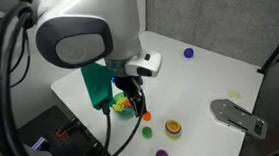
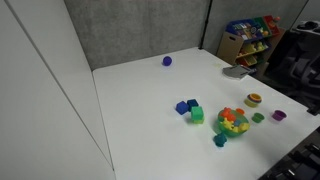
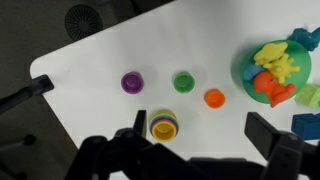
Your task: Put the small purple bowl in the small yellow bowl
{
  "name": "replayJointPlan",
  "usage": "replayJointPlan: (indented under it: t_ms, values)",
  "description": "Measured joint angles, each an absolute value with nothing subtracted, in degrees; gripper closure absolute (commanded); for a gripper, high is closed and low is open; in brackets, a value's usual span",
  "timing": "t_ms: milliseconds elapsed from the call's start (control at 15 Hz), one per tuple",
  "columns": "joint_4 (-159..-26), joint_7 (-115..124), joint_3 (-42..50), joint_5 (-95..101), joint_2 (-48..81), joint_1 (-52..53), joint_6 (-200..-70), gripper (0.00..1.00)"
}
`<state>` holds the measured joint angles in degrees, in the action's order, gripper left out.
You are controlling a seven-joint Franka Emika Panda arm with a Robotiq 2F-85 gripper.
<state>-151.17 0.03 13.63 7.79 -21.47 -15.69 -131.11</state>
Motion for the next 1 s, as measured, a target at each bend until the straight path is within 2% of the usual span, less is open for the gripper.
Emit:
replayJointPlan:
  t_ms: [467,1000]
  values:
    - [-147.04,-3.72,19.09,7.36,-6.88,-17.47,-141.98,0.0]
    - [-141.66,-9.17,19.61,1.81,12.34,-19.22,-151.88,0.0]
